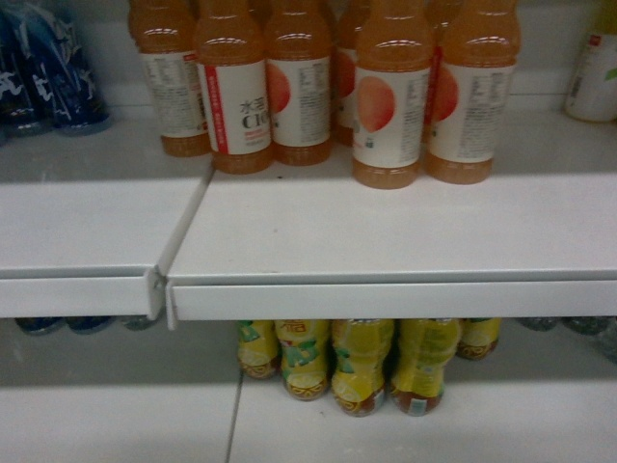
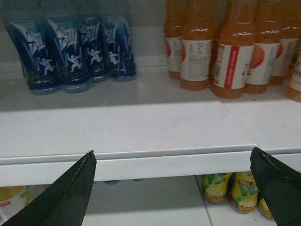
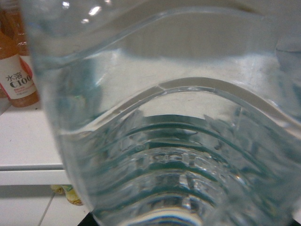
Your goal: Move water from second to third shelf
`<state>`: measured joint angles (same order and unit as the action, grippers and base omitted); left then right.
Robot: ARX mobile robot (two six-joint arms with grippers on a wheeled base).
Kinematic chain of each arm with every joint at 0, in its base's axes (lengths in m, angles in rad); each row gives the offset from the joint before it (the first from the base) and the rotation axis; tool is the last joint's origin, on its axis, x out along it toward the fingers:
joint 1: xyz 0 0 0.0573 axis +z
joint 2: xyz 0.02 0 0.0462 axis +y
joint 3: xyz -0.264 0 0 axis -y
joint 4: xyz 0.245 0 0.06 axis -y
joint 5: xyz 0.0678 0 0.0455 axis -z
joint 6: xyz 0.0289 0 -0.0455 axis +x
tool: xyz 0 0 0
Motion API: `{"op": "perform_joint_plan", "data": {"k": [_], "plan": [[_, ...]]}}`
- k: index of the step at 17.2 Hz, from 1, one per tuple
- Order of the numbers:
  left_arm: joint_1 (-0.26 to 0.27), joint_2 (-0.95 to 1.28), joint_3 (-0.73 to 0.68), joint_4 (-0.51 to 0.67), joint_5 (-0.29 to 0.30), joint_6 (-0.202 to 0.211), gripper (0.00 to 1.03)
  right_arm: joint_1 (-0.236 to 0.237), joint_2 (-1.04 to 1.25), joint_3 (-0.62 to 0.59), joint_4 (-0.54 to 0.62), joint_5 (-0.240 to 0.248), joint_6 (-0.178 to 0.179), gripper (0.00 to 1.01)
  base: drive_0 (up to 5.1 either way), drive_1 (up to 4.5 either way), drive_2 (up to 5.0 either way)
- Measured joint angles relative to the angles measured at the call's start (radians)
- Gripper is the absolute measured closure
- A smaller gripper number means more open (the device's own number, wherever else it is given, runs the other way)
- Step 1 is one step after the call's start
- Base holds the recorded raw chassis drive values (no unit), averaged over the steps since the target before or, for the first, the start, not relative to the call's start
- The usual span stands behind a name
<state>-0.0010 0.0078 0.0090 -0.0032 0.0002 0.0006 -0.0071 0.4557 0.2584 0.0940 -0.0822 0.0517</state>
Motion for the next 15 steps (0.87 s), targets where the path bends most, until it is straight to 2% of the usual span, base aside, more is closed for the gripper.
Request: {"op": "perform_joint_plan", "data": {"k": [15], "plan": [[0.000,0.000,0.000,0.000,0.000,0.000,0.05,0.000,0.000,0.000,-0.001,-0.001,0.000,0.61,-5.1,2.34,2.3]]}}
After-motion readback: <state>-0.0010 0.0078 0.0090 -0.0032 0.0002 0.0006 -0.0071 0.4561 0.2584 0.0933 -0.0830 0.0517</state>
